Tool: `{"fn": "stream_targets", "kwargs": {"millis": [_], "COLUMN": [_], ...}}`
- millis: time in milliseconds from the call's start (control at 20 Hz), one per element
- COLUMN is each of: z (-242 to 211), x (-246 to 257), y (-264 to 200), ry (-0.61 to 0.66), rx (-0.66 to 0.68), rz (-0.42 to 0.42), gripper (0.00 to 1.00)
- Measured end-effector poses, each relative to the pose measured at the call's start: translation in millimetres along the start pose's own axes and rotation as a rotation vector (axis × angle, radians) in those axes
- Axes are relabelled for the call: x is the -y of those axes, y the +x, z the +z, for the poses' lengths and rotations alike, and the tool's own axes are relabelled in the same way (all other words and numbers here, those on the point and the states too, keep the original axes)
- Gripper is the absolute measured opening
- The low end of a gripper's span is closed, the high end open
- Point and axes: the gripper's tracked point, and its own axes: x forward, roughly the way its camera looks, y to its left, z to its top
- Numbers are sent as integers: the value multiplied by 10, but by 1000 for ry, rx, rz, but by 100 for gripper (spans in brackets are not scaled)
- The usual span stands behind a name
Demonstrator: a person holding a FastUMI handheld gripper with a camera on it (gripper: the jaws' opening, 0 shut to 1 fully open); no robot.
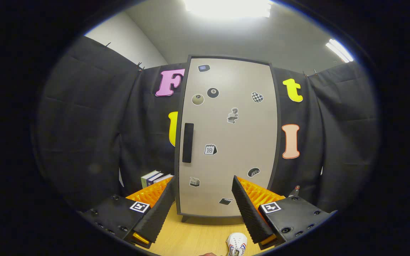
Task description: Open the shoe cabinet door, grab the shoes and put them into the shoe cabinet, then close the shoe cabinet door.
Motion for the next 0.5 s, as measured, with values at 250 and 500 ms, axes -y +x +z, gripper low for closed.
{"fn": "stream_targets", "kwargs": {"millis": [250, 500], "z": [64, 248], "x": [-33, 17], "y": [104, 360], "ry": [7, 3], "rx": [-22, 12], "rz": [1, -10], "gripper": [97, 97]}}
